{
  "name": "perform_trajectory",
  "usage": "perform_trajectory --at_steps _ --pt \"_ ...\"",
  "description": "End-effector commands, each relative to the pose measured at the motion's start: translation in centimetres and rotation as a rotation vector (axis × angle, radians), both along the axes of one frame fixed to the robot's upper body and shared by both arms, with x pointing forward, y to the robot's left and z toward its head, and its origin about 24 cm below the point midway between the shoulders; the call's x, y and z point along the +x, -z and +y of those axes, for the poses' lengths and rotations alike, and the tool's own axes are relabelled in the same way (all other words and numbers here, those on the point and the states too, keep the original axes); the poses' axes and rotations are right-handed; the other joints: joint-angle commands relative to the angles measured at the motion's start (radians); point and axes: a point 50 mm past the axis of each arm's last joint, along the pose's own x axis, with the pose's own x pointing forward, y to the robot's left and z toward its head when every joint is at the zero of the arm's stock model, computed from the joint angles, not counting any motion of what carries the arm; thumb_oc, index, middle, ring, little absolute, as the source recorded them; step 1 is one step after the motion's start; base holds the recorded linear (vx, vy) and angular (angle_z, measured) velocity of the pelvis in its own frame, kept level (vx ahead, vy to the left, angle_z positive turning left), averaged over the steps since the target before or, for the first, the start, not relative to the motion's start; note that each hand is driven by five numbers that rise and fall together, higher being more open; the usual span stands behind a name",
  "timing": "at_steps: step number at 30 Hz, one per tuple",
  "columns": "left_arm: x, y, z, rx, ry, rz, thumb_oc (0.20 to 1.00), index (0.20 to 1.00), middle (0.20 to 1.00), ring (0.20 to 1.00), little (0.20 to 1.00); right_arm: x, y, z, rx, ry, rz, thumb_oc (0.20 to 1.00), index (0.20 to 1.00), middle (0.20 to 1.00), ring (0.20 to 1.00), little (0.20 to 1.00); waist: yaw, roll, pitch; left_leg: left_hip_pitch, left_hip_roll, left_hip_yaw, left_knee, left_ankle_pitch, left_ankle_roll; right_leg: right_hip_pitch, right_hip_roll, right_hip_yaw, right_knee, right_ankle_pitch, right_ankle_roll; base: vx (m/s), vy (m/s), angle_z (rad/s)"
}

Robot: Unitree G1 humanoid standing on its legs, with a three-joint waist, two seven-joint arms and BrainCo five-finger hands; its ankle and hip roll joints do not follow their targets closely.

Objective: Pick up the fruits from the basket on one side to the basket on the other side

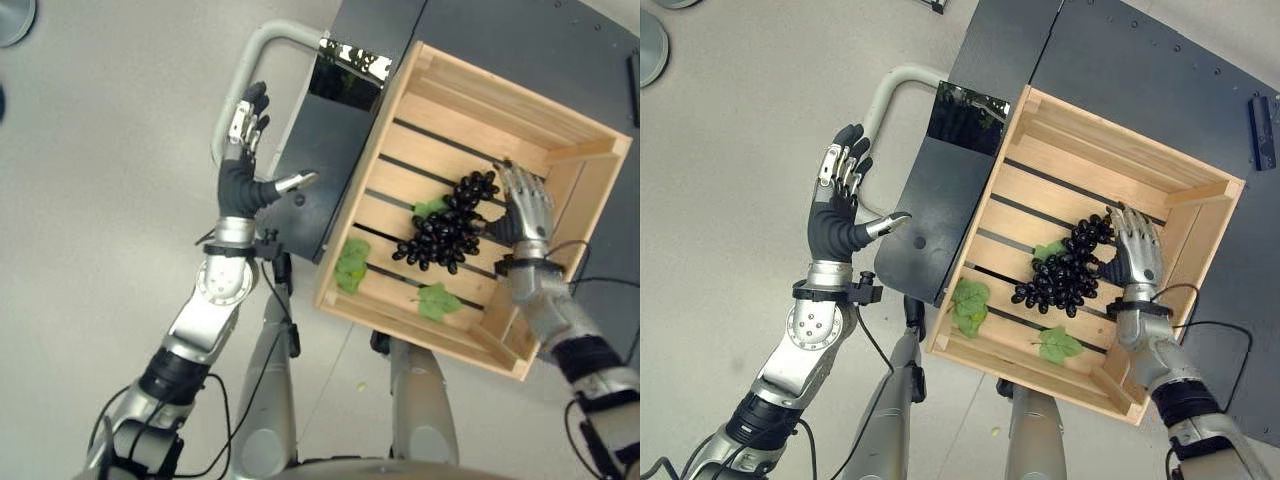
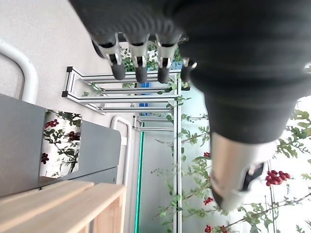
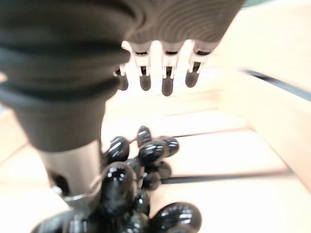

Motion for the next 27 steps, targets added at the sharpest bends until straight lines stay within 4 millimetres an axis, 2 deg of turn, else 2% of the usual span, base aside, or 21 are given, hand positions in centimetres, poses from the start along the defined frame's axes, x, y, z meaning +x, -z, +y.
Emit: perform_trajectory --at_steps 1,4,6,12,13,17,22,27 --pt "-2.2 -2.3 -0.7 0.040 0.081 -0.180 1.000 1.000 1.000 1.000 1.000 0.2 -0.9 0.2 -0.225 -0.083 0.053 1.000 1.000 1.000 1.000 1.000 0.011 -0.004 0.002 0.044 0.006 -0.029 0.073 -0.109 -0.039 0.068 -0.043 -0.008 -0.043 0.007 0.122 0.00 -0.071 0.02" --pt "-2.1 -2.5 -0.3 0.066 0.103 -0.174 1.000 1.000 1.000 1.000 1.000 0.1 0.7 1.2 -0.417 -0.160 0.193 1.000 1.000 1.000 1.000 1.000 0.023 -0.024 0.002 0.047 0.009 -0.038 0.068 -0.102 -0.042 0.083 -0.042 -0.022 -0.052 0.011 0.122 0.00 -0.127 0.09" --pt "-2.0 -2.8 -0.1 0.065 0.114 -0.173 1.000 1.000 1.000 1.000 1.000 0.0 1.3 1.9 -0.464 -0.206 0.245 1.000 1.000 1.000 1.000 1.000 0.026 -0.034 0.002 0.046 0.008 -0.044 0.072 -0.101 -0.042 0.087 -0.044 -0.027 -0.052 0.012 0.121 0.00 -0.069 0.14" --pt "-1.6 -2.5 -0.3 0.048 0.140 -0.148 1.000 1.000 1.000 1.000 1.000 -0.8 3.0 1.5 -0.474 -0.231 0.355 1.000 1.000 1.000 1.000 1.000 0.038 -0.049 0.002 0.054 0.004 -0.054 0.082 -0.103 -0.043 0.113 -0.048 -0.040 -0.057 0.016 0.125 0.00 0.017 0.13" --pt "-1.4 -2.2 -0.4 0.049 0.138 -0.127 1.000 1.000 1.000 1.000 1.000 -1.0 3.8 0.8 -0.466 -0.203 0.393 1.000 1.000 1.000 1.000 1.000 0.039 -0.049 0.002 0.077 0.002 -0.051 0.076 -0.104 -0.043 0.142 -0.049 -0.044 -0.067 0.020 0.127 0.00 0.046 0.06" --pt "-1.4 -2.2 -0.2 0.054 0.129 -0.125 1.000 1.000 1.000 1.000 1.000 -1.6 5.4 0.2 -0.440 -0.170 0.449 1.000 1.000 1.000 1.000 1.000 0.038 -0.053 0.002 0.133 -0.003 -0.044 0.066 -0.109 -0.038 0.194 -0.053 -0.042 -0.075 0.024 0.130 0.00 0.050 0.01" --pt "-1.4 -2.4 0.2 0.049 0.131 -0.134 1.000 1.000 1.000 1.000 1.000 -1.8 7.0 0.4 -0.444 -0.162 0.515 1.000 1.000 1.000 1.000 1.000 0.048 -0.063 0.002 0.199 -0.007 -0.040 0.059 -0.116 -0.036 0.260 -0.059 -0.041 -0.081 0.025 0.132 0.00 0.011 0.03" --pt "-1.4 -2.1 -0.2 0.043 0.152 -0.123 1.000 1.000 1.000 1.000 1.000 -0.8 8.0 1.4 -0.487 -0.170 0.582 1.000 1.000 1.000 1.000 1.000 0.065 -0.060 0.002 0.213 -0.004 -0.046 0.076 -0.123 -0.034 0.273 -0.054 -0.038 -0.077 0.017 0.126 -0.04 0.001 -0.01"
